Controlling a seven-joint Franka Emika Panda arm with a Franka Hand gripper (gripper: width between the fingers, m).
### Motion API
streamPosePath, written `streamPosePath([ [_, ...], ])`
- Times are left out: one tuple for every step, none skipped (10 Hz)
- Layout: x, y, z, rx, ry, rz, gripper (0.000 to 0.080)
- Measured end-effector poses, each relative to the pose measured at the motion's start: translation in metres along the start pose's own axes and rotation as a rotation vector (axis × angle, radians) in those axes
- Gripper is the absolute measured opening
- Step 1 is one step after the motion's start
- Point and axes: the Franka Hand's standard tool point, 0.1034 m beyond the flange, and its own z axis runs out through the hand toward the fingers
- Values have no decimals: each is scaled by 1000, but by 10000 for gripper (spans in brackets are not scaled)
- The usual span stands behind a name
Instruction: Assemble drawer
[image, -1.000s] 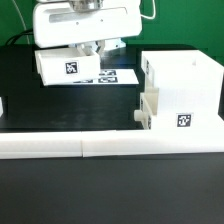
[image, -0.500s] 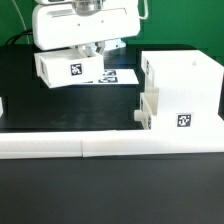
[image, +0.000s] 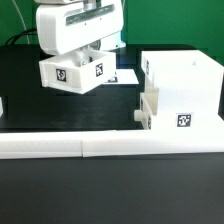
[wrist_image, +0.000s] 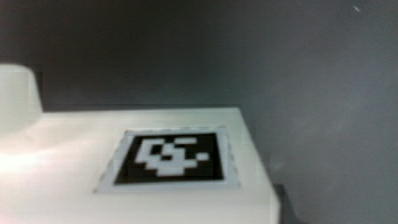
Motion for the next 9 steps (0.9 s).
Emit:
streamPosePath([
  [-1, 0, 1, 1, -1, -56, 42],
  [-1, 0, 1, 2, -3, -106, 42],
  [-3, 0, 2, 1, -9, -185, 42],
  [-6, 4, 4, 0, -21, -325, 42],
  [-2, 10, 4, 2, -37, -413, 42],
  [5, 17, 5, 3, -51, -506, 42],
  [11, 25, 6, 13, -72, -655, 42],
  [11, 27, 7, 14, -72, -668, 42],
  [10, 26, 8, 16, -73, -665, 42],
])
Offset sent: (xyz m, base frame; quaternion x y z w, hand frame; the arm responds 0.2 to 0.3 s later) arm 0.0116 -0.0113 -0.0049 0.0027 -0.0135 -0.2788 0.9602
